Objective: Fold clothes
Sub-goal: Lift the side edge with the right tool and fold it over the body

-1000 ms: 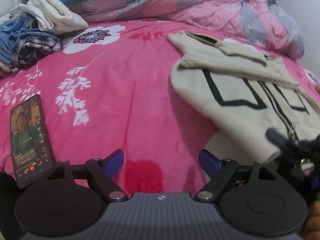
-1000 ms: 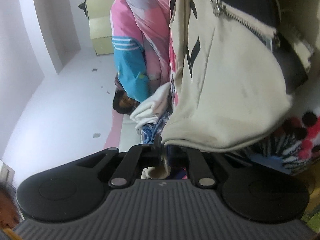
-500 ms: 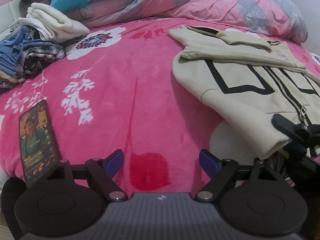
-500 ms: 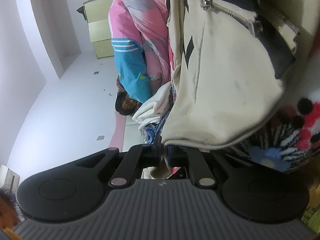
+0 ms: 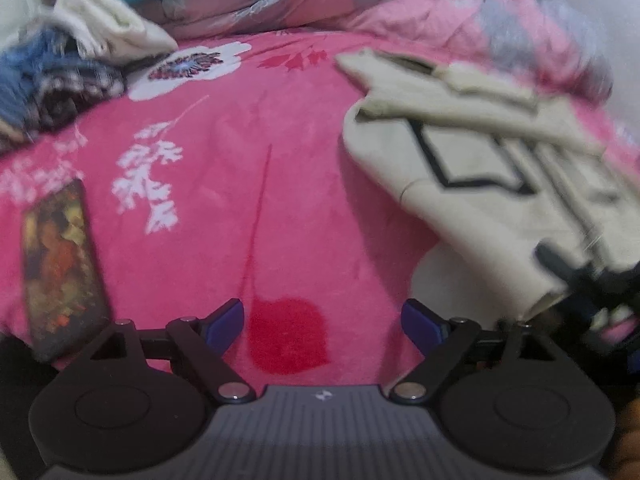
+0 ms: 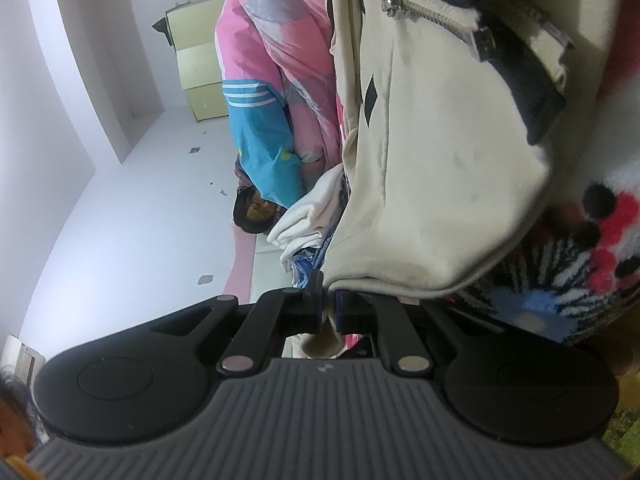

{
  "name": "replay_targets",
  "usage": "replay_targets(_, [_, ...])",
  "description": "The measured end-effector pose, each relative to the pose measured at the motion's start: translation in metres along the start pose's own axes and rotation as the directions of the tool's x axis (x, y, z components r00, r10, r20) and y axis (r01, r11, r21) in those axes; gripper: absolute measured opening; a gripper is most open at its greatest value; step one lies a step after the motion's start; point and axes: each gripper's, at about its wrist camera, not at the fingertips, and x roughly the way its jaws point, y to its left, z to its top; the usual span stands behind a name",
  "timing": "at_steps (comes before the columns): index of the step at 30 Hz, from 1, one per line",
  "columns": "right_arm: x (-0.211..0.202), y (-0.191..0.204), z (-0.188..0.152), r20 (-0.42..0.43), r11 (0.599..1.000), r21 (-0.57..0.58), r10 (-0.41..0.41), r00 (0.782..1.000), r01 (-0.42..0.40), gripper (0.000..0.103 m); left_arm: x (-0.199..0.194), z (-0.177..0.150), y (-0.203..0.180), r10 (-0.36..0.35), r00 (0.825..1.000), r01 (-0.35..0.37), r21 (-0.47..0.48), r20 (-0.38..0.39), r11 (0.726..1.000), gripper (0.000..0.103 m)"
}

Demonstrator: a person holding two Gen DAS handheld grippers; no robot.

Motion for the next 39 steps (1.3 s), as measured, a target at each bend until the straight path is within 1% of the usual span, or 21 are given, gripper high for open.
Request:
replay_targets(2, [0.000, 0.000, 0.000, 0.000, 1.000, -0.001, 0.002, 1.000, -0.002, 0.004, -0.006, 0.004, 0.010, -0.110, 0.993, 0.113, -0.072, 0.042, 0.991, 0.089])
replay_targets(4, [-0.001, 0.000, 0.000, 0.000, 1.000, -0.002, 0.004, 1.000, -0.004, 0.004, -0.004, 0.008, 0.017, -0.210, 0.976, 0.215, -0.134, 0.054, 0.967, 0.089])
replay_targets(6, [-0.002, 0.000, 0.001, 0.002, 1.000, 0.000, 0.006, 1.000, -0.006, 0.004, -0.002, 0.013, 0.023, -0.307, 0.949, 0.314, -0.194, 0.070, 0.929, 0.089])
replay_targets(7, [-0.002, 0.000, 0.002, 0.004, 1.000, 0.000, 0.007, 1.000, -0.007, 0.004, 0.002, 0.013, 0.026, -0.351, 0.934, 0.357, -0.231, 0.071, 0.905, 0.089])
replay_targets(9, [-0.003, 0.000, 0.003, 0.009, 1.000, 0.002, 0.008, 1.000, -0.008, 0.004, 0.010, 0.014, 0.032, -0.435, 0.897, 0.437, -0.305, 0.076, 0.846, 0.089])
replay_targets(12, [-0.005, 0.001, 0.006, 0.021, 1.000, 0.009, 0.009, 1.000, -0.009, 0.004, 0.018, 0.013, 0.042, -0.510, 0.853, 0.510, -0.379, 0.108, 0.772, 0.089])
replay_targets(16, [-0.004, 0.003, 0.009, 0.021, 1.000, 0.013, 0.006, 1.000, -0.006, 0.004, 0.020, 0.012, 0.059, -0.557, 0.813, 0.571, -0.412, 0.168, 0.710, 0.089])
replay_targets(19, [-0.003, 0.003, 0.010, 0.013, 1.000, 0.017, 0.005, 1.000, -0.005, 0.004, 0.025, 0.011, 0.066, -0.586, 0.789, 0.599, -0.442, 0.184, 0.668, 0.089])
replay_targets(21, [-0.002, 0.002, 0.011, 0.010, 1.000, 0.022, 0.008, 1.000, -0.008, 0.004, 0.031, 0.012, 0.066, -0.603, 0.778, 0.607, -0.459, 0.175, 0.649, 0.089])
replay_targets(24, [-0.003, -0.001, 0.012, 0.005, 1.000, 0.030, 0.007, 1.000, -0.007, 0.004, 0.041, 0.013, 0.059, -0.639, 0.754, 0.623, -0.471, 0.151, 0.624, 0.089])
replay_targets(26, [-0.003, -0.001, 0.012, -0.001, 0.999, 0.032, 0.006, 1.000, -0.006, 0.004, 0.049, 0.014, 0.051, -0.659, 0.740, 0.634, -0.470, 0.136, 0.614, 0.088])
replay_targets(28, [-0.002, 0.001, 0.012, -0.008, 1.000, 0.023, 0.006, 1.000, -0.006, 0.004, 0.058, 0.016, 0.042, -0.673, 0.730, 0.637, -0.471, 0.118, 0.610, 0.086])
replay_targets(31, [0.000, 0.004, 0.011, -0.022, 1.000, 0.006, 0.008, 1.000, -0.008, 0.004, 0.072, 0.020, 0.032, -0.686, 0.721, 0.640, -0.473, 0.097, 0.606, 0.076])
replay_targets(33, [0.001, 0.004, 0.009, -0.036, 1.000, -0.006, 0.007, 0.999, -0.008, 0.004, 0.082, 0.022, 0.025, -0.695, 0.715, 0.637, -0.479, 0.076, 0.604, 0.064])
replay_targets(34, [0.002, 0.005, 0.008, -0.042, 1.000, -0.012, 0.006, 0.999, -0.006, 0.004, 0.087, 0.022, 0.022, -0.699, 0.712, 0.634, -0.485, 0.061, 0.603, 0.060])
replay_targets(35, [0.002, 0.005, 0.007, -0.048, 1.000, -0.019, 0.003, 0.999, -0.004, 0.004, 0.092, 0.022, 0.019, -0.704, 0.709, 0.630, -0.491, 0.046, 0.602, 0.054])
replay_targets(36, [0.002, 0.006, 0.007, -0.051, 0.999, -0.033, 0.000, 0.999, -0.002, 0.004, 0.097, 0.022, 0.016, -0.709, 0.705, 0.626, -0.497, 0.032, 0.601, 0.050])
replay_targets(37, [0.002, 0.008, 0.006, -0.054, 0.999, -0.047, -0.003, 0.999, 0.000, 0.005, 0.099, 0.020, 0.015, -0.708, 0.706, 0.622, -0.499, 0.024, 0.603, 0.048])
replay_targets(38, [0.000, 0.011, 0.007, -0.055, 0.998, -0.070, -0.011, 0.998, 0.007, 0.008, 0.101, 0.019, 0.015, -0.706, 0.708, 0.617, -0.501, 0.017, 0.607, 0.042])
replay_targets(39, [-0.001, 0.015, 0.007, -0.053, 0.995, -0.097, -0.030, 0.998, 0.025, 0.008, 0.103, 0.017, 0.015, -0.704, 0.710, 0.612, -0.503, 0.010, 0.610, 0.039])
